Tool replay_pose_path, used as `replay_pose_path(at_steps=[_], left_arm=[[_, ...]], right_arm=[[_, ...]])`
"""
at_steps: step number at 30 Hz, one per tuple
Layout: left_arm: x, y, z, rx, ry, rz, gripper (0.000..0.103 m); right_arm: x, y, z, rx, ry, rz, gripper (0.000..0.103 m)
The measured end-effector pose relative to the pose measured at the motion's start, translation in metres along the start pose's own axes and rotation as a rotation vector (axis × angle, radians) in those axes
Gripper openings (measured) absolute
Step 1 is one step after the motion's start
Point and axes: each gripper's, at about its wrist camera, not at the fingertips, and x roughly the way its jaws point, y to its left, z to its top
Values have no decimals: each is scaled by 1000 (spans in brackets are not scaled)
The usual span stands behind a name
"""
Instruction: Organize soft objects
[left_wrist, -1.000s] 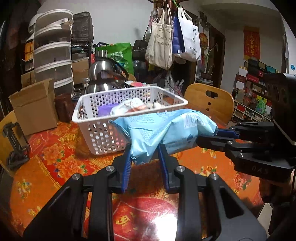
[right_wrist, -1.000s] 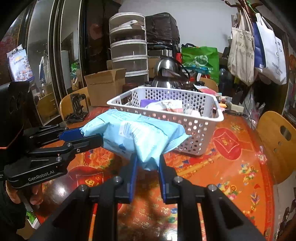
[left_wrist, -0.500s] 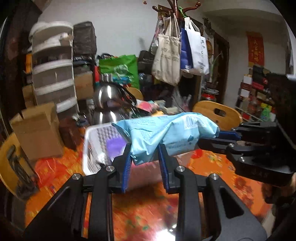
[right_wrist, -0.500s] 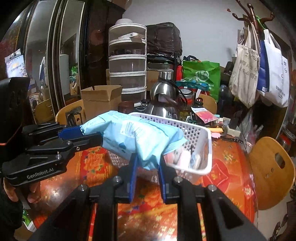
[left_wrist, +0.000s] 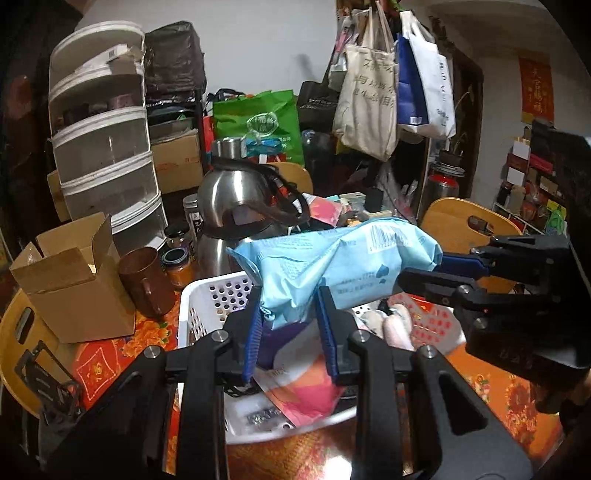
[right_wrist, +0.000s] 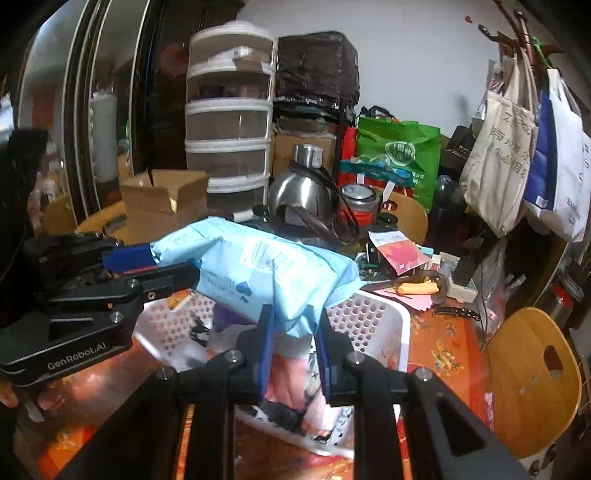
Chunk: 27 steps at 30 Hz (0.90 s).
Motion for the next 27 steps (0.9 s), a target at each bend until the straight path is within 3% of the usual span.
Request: replay_pose_path(at_steps=[5,7,11,13,14,17,19,27], left_arm=[[32,7,-7,-6,33,29,27],[51,12,-12,-10,53,66,32],[72,30,-26,-43,84,130,61],[70,39,-31,-58,77,130,74],[68,42,-32,-68,74,118,83],[59,45,-33,-69,59,103,99],[55,43,-35,-55,70,96,100],[42,32,-48,-46,134,93,100]], right_arm=[[26,-6,-2,28,12,19,19],[39,-7,-4,25,30,11,21],[66,-3,-14,2,86,-53,35],[72,0,-19,-23,111,-93,54],[72,-1,-21,-23,110,-92,70],[71,-7,-23,7,107,-101,76],[71,-13,-26,60,119,-51,83],[65,-18,-43,126,169,-35,96]])
